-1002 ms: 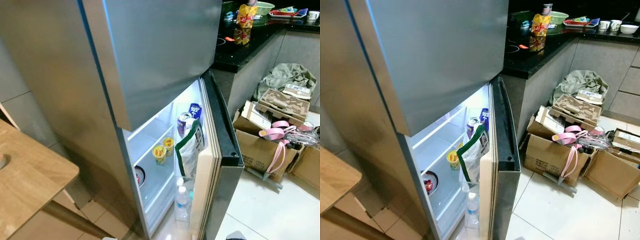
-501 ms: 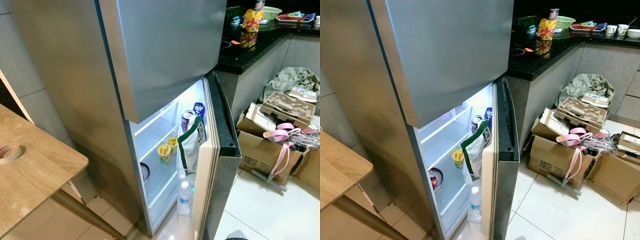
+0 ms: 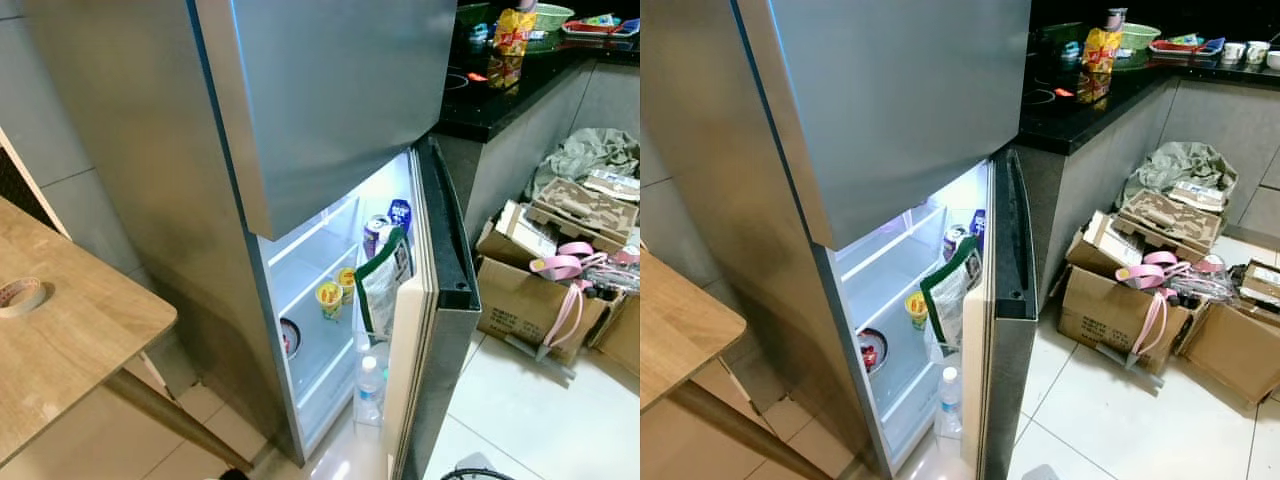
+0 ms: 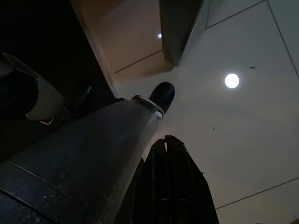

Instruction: Restocking fridge

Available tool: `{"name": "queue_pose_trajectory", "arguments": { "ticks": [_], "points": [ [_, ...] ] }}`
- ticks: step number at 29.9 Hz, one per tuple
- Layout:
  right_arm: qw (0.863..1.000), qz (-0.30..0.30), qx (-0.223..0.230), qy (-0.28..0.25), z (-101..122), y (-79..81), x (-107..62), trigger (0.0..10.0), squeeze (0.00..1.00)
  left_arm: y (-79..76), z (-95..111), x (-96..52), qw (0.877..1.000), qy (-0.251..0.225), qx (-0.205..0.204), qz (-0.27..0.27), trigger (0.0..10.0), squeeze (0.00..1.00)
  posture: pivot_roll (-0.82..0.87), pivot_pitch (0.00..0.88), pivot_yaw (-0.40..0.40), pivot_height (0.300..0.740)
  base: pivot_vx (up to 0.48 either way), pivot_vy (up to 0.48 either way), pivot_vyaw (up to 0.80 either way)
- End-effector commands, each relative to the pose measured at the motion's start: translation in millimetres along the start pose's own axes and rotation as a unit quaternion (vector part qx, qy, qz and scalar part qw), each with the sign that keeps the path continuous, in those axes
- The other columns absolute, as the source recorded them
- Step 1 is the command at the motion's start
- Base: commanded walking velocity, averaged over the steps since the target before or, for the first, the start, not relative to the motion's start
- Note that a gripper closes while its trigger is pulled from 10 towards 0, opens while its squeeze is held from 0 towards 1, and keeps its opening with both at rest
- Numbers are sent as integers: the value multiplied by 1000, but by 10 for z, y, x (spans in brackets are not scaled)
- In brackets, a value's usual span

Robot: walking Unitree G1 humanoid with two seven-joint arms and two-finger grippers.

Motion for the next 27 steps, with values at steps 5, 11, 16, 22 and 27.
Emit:
{"name": "queue_pose_trajectory", "arguments": {
  "ticks": [5,11,16,22,27],
  "points": [
    [1000,0,-1,-1,-5,14,2,10000,0,79,-13,-28,1000,2,-1,10,10000,0,-45,0,28,740,-480,0,0],
    [1000,-1,-2,-2,8,12,5,10000,0,71,-20,-27,1000,3,-2,9,10000,0,-45,0,28,740,-480,0,0],
    [1000,-3,-6,-11,51,-7,8,10000,0,56,-28,-22,1000,4,-2,8,10000,0,-47,0,27,740,-480,0,0],
    [999,-9,-21,-29,179,-80,12,10000,0,59,-6,-20,1000,-5,-12,13,10000,0,-47,0,27,740,-110,0,0],
    [997,-12,-42,-59,390,-159,21,10000,0,68,6,-22,1000,-5,-8,13,10000,0,-53,0,24,740,0,0,0]
  ]
}}
Point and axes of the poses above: a point about 5 cm out from each wrist's last joint towards the gripper, its own x axis pointing out of the wrist towards the gripper, its own z axis along the axis of the wrist's last joint, y = z × x, the point moved 2 cm from there along x, pointing out of the wrist towards the gripper, and after that the axes turned 12 degrees about -x, right-handed, at the moved point
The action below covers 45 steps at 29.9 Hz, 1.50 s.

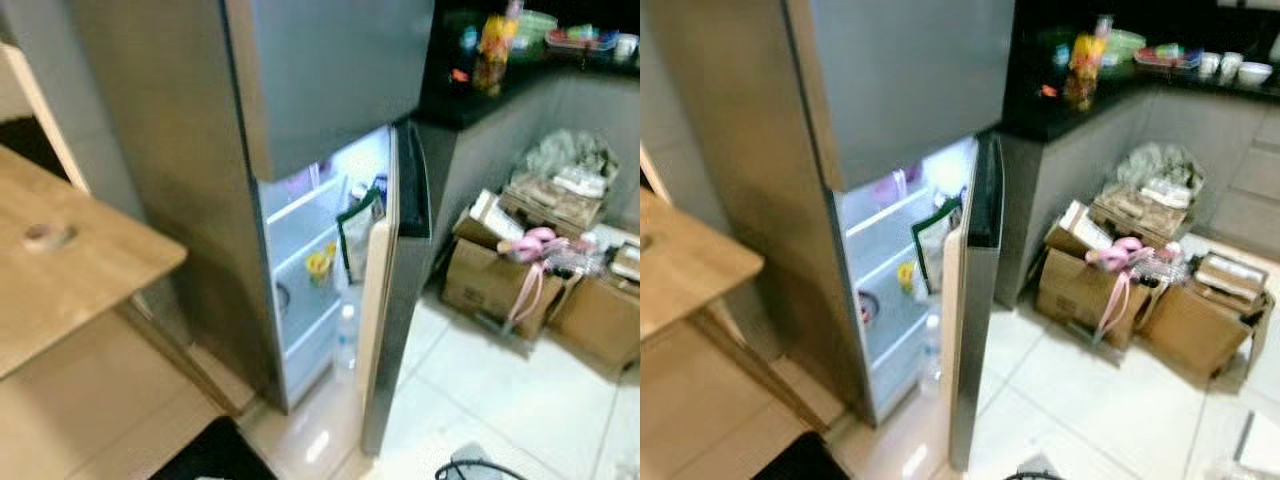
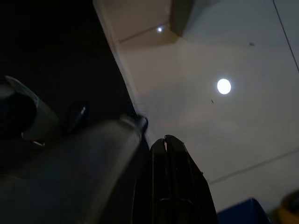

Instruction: Restocking fridge

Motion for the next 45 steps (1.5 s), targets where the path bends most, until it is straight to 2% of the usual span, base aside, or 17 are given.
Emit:
{"name": "queue_pose_trajectory", "arguments": {
  "ticks": [1,3,7,12,16,20,23,28,29,30,33,34,35,38,39,45],
  "points": [
    [999,4,-23,-28,175,-45,24,10000,0,21,28,-4,1000,-4,-4,1,10000,0,-53,0,24,740,0,0,0],
    [999,4,-23,-28,175,-45,24,10000,0,21,28,-4,1000,-4,-4,1,10000,0,-53,0,24,740,0,0,0],
    [997,11,-53,-61,406,-76,54,10000,0,39,35,-9,1000,-3,-12,1,10000,0,-54,0,24,740,0,0,0],
    [995,14,-62,-75,499,-76,65,10000,0,43,32,-12,1000,-1,-15,-1,10000,0,-54,0,24,740,0,-192,0],
    [987,42,-86,-126,796,-46,82,10000,0,77,31,-18,1000,-1,-12,12,10000,0,-53,0,26,740,0,-360,0],
    [980,65,-117,-145,915,-3,83,10000,0,97,26,-20,1000,1,-3,24,10000,0,-53,0,26,740,0,0,0],
    [967,114,-134,-183,1096,78,65,10000,0,78,21,-15,1000,1,-2,21,10000,0,-53,0,23,740,0,0,0],
    [957,148,-121,-217,1227,145,44,10000,0,74,2,-15,1000,7,4,20,10000,0,-54,0,18,740,0,0,0],
    [945,183,-122,-243,1337,220,20,10000,0,74,-9,-16,1000,9,7,22,10000,0,-54,0,18,740,0,0,0],
    [945,183,-122,-243,1337,220,20,10000,0,74,-9,-16,1000,9,7,22,10000,0,-54,0,18,740,0,0,0],
    [929,220,-137,-266,1437,307,-8,10000,0,72,-21,-15,1000,10,7,24,10000,0,-53,0,14,740,0,0,0],
    [929,220,-137,-266,1437,307,-8,10000,0,72,-21,-15,1000,10,7,24,10000,0,-53,0,14,740,0,0,0],
    [921,226,-138,-286,1542,343,-22,10000,0,71,-27,-15,1000,11,8,25,10000,0,-53,0,14,740,0,0,0],
    [918,223,-136,-297,1601,354,-28,10000,0,72,-31,-15,1000,12,9,25,10000,0,-55,0,12,740,0,0,0],
    [918,210,-134,-309,1681,351,-31,10000,0,70,-32,-15,1000,13,11,25,10000,0,-55,0,12,740,0,0,0],
    [927,147,-107,-329,1890,268,-19,10000,0,68,-30,-13,999,14,15,25,10000,0,-54,0,12,740,0,0,0]
  ]
}}
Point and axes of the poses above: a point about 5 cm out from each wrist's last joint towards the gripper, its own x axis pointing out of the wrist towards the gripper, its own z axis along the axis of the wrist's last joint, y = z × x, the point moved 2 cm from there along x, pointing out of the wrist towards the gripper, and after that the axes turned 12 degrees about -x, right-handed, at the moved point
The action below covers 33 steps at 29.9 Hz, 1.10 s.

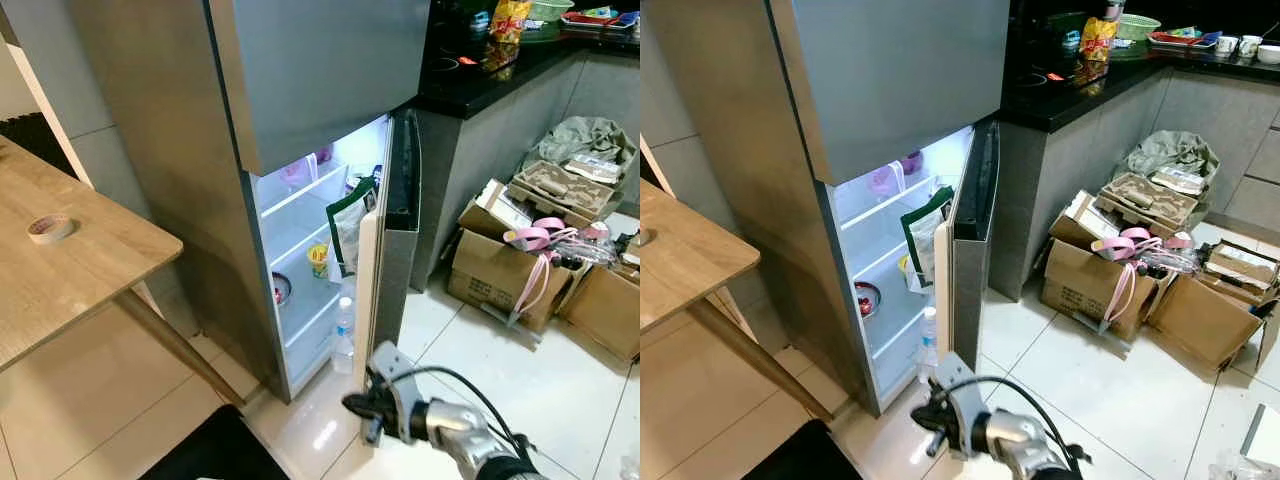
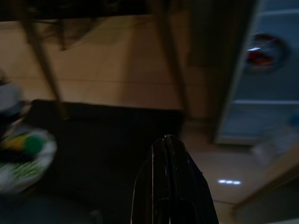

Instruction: Restocking fridge

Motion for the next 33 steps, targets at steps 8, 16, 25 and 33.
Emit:
{"name": "queue_pose_trajectory", "arguments": {
  "ticks": [8,16,25,33],
  "points": [
    [980,-198,10,16,77,-459,-108,10000,0,29,-44,-11,1000,10,1,7,10000,0,-53,0,13,740,0,0,0],
    [950,-308,28,46,-22,-729,-351,10000,0,25,-51,-10,1000,11,2,6,10000,0,-50,0,13,740,0,0,0],
    [918,-384,69,63,-118,-953,-619,10000,0,24,-40,-9,1000,10,2,5,10000,0,-49,0,14,740,0,0,0],
    [987,-134,49,76,-193,-412,-255,10000,0,13,-53,-8,1000,12,5,2,10000,0,-50,0,14,740,0,0,0]
  ]
}}
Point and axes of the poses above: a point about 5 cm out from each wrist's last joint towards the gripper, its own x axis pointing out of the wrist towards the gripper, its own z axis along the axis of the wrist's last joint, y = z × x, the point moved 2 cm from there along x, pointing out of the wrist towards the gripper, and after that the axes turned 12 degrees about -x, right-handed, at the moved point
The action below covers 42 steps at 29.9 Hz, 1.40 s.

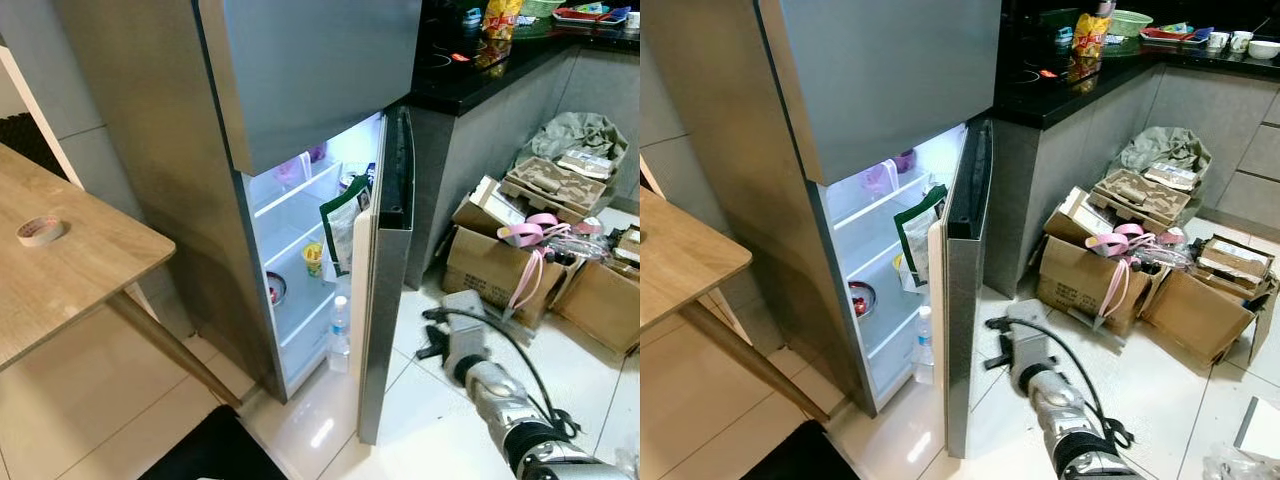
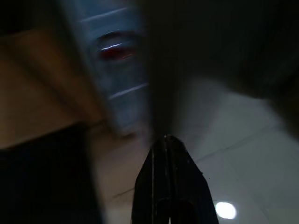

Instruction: Restocking fridge

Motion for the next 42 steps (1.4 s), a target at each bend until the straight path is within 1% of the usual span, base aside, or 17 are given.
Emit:
{"name": "queue_pose_trajectory", "arguments": {
  "ticks": [1,2,4,7,11,14,15,16,18,21,22,30,31,32,33,34,42],
  "points": [
    [995,89,-23,27,-117,212,-11,10000,0,12,-58,-11,1000,10,4,1,10000,0,-50,0,14,740,0,0,0],
    [992,120,-34,27,-114,269,-13,10000,0,14,-65,-12,1000,10,5,0,10000,0,-49,0,11,740,0,0,0],
    [987,154,-41,21,-89,322,-13,10000,0,18,-84,-17,1000,12,6,0,10000,0,-50,0,7,740,0,0,0],
    [985,170,-36,7,-16,337,7,10000,0,29,-125,-28,1000,16,7,1,10000,0,-50,0,3,740,0,0,0],
    [982,183,-40,-18,125,369,62,10000,0,63,-233,-59,1000,26,8,4,10000,0,-41,41,-6,740,0,0,0],
    [988,148,-39,-28,252,339,139,10000,0,100,-324,-91,999,31,2,10,10000,0,-24,91,-12,740,0,0,0],
    [988,148,-39,-28,252,339,139,10000,0,100,-324,-91,999,31,2,10,10000,0,-24,91,-12,740,0,0,0],
    [991,124,-36,-33,339,315,189,10000,0,118,-369,-108,999,32,1,12,10000,0,-14,106,-13,740,0,0,0],
    [991,119,-38,-35,367,310,202,10000,0,123,-383,-114,999,33,1,12,10000,0,-14,106,-13,740,0,0,0],
    [996,71,-35,-43,510,207,258,10000,0,149,-441,-139,999,37,4,14,10000,0,8,141,-16,740,0,0,0],
    [996,71,-35,-43,510,207,258,10000,0,149,-441,-139,999,37,4,14,10000,0,8,141,-16,740,0,0,0],
    [998,4,-27,-52,662,-1,273,10000,0,189,-482,-167,999,37,9,18,10000,0,25,150,-10,740,0,0,0],
    [998,-17,-23,-52,694,-74,267,10000,0,204,-483,-175,999,37,13,18,10000,0,29,152,-5,740,0,0,0],
    [998,-17,-23,-52,694,-74,267,10000,0,204,-483,-175,999,37,13,18,10000,0,29,152,-5,740,0,0,0],
    [998,-30,-22,-52,713,-121,261,10000,0,213,-481,-178,999,37,15,18,10000,0,33,153,-2,740,0,0,0],
    [997,-49,-16,-52,748,-194,252,10000,0,230,-471,-183,999,36,21,19,10000,0,36,152,5,740,0,0,0],
    [994,-86,-21,-57,874,-321,249,10000,0,271,-390,-181,999,29,36,19,10000,0,42,146,12,740,0,0,0]
  ]
}}
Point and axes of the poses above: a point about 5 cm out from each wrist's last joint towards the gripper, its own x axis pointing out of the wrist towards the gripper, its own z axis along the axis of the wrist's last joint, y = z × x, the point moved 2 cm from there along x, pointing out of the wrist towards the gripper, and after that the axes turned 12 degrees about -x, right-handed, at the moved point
